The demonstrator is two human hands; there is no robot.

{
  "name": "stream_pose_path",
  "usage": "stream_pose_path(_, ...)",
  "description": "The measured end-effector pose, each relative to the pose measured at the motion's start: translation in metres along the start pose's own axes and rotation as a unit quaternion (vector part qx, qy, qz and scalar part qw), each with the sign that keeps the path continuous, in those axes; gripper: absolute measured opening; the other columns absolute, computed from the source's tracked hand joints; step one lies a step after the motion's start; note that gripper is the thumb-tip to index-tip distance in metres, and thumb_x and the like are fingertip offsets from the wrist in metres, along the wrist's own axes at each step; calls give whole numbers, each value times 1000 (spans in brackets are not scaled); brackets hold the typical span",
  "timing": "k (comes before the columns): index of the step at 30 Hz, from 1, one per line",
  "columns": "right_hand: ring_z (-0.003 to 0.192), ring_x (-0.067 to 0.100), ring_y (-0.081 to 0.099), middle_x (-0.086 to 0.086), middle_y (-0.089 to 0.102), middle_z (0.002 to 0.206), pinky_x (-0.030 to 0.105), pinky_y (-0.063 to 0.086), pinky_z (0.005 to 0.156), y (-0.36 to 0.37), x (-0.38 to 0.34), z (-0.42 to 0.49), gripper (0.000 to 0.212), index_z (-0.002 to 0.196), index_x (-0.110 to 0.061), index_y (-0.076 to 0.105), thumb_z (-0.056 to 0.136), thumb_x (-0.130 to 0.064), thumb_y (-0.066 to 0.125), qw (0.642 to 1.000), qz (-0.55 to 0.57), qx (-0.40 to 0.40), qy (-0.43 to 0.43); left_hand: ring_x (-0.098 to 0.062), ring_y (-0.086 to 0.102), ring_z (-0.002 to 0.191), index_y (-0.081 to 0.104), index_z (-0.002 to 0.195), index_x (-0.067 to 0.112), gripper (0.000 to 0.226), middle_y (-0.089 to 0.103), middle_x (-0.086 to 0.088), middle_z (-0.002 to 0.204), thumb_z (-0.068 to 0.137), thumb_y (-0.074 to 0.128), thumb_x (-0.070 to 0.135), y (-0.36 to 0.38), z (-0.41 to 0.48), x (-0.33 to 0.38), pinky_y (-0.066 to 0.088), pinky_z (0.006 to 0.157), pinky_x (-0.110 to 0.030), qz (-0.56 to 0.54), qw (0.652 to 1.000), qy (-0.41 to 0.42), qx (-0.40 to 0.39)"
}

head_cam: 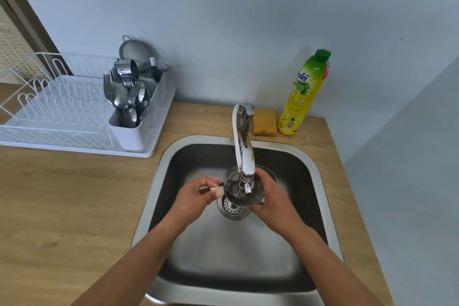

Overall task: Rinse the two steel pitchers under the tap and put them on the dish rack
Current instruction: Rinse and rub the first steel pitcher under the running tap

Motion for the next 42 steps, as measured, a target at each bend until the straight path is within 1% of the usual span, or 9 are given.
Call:
stream_pose_path(4, 114, 4, 58, -18, 60, 126, 26, 51, 96, 13, 2, 4, 87, 135, -47, 34, 71, -20, 86, 999, 44, -16, 22, -1, 67, 92, 70, 82, 15, 4, 70, 20, 98, 84, 73, 12, -17, -3, 15, 50, 81, -22, 86, 995, 37, 28)
stream_pose_path(8, 108, 12, 66, -7, 64, 123, 34, 57, 93, 33, 10, 5, 86, 134, -41, 41, 66, -17, 89, 987, 131, -60, 67, -3, 66, 90, 68, 84, 31, 4, 73, 16, 89, 87, 68, 33, -31, -4, 24, 53, 83, -31, 205, 976, 50, 48)
stream_pose_path(12, 104, 15, 70, -7, 72, 112, 28, 57, 89, 42, 14, 1, 71, 121, -38, 54, 62, -23, 92, 977, 172, -89, 86, -5, 64, 84, 64, 85, 37, 12, 70, 16, 84, 89, 57, 47, -37, -2, 21, 54, 82, -35, 273, 960, 32, 47)
stream_pose_path(19, 113, 13, 61, -9, 64, 123, 35, 53, 97, 44, 26, -16, 71, 125, -32, 54, 64, -44, 88, 961, 195, -132, 144, -21, 71, 76, 63, 90, 27, 17, 74, 3, 88, 94, 53, 40, -19, -9, -12, 59, 68, -37, 151, 985, -78, -31)
stream_pose_path(26, 114, 13, 57, -9, 60, 122, 23, 48, 90, 15, 20, -25, 72, 130, -30, 50, 68, -37, 88, 978, 118, -115, 126, -27, 68, 82, 61, 103, 7, 24, 73, -13, 102, 98, 53, 29, 19, -22, -40, 61, 71, -42, -16, 982, -157, -100)
stream_pose_path(31, 115, 11, 54, -14, 56, 123, 21, 44, 91, -9, 11, -24, 80, 132, -37, 45, 66, -37, 89, 988, 68, -91, 102, -35, 71, 95, 61, 99, 7, 17, 73, -10, 93, 98, 54, 23, 38, -20, -39, 60, 82, -45, -96, 975, -150, -132)
stream_pose_path(36, 118, 6, 48, -17, 50, 132, 29, 42, 103, -23, 2, -19, 87, 136, -41, 44, 63, -37, 90, 996, 16, -56, 62, -36, 67, 106, 59, 97, 10, 10, 67, -26, 112, 97, 56, 19, 42, -12, -30, 60, 81, -39, -122, 973, -141, -135)
stream_pose_path(39, 123, 6, 49, -26, 49, 128, 45, 39, 112, -27, -5, -17, 87, 130, -51, 43, 60, -34, 91, 999, -8, -43, 22, -27, 70, 99, 60, 97, 8, 8, 70, -19, 103, 94, 61, 15, 37, -6, -25, 60, 80, -37, -118, 980, -115, -114)
stream_pose_path(42, 126, 4, 48, -27, 51, 130, 46, 32, 115, -29, -9, -15, 89, 129, -52, 41, 60, -27, 92, 999, -18, -33, 3, -18, 67, 89, 63, 98, 5, 10, 69, -6, 94, 92, 63, 11, 30, -1, -16, 60, 77, -32, -102, 987, -89, -86)
Point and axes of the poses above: each hand's wrist, its own z-axis towards the middle knuckle, its own y-axis out of the palm, x = y × z, the point moved 9 cm from there along z, towards the middle knuckle
